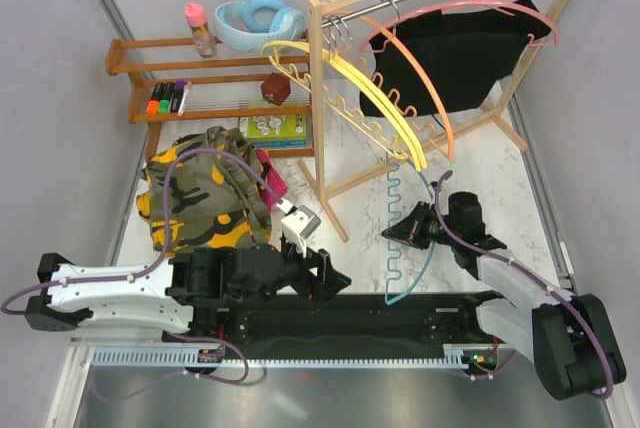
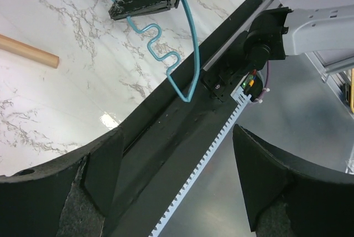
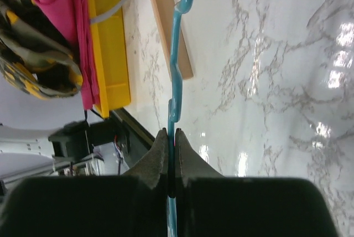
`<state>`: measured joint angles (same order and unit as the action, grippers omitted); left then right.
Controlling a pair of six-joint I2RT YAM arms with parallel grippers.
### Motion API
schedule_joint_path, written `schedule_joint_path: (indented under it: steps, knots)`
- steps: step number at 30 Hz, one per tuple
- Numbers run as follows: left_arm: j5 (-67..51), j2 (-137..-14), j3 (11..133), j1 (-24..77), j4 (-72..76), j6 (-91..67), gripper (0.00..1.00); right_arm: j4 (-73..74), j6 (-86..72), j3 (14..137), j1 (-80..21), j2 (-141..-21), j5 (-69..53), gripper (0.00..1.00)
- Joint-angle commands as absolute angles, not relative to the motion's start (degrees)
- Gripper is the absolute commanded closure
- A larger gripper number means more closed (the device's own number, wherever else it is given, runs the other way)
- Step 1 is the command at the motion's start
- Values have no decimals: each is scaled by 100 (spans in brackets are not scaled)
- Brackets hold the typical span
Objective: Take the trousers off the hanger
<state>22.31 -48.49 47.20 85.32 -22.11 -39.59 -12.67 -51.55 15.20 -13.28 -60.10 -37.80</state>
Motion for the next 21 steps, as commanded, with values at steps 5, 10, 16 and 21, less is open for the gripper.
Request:
schedule_joint_path:
  steps: [5,10,16,21]
  knots:
    - [2048,-4895,4939,8394,-1802,-4332,9,2967,-3085,2592,-1538,-3968,-3805,100]
    - [898,-5194,4738,7762,-898,-4605,7,4058,-3296,2786,-1679,-2875,-4218,100]
    - [694,-5651,4255,7357,780,-4781,7,4710,-3085,3093,-1757,-2286,-4947,100]
    - [1116,-5897,4113,7260,1352,-4851,7,5009,-3023,3445,-1890,-1978,-5247,100]
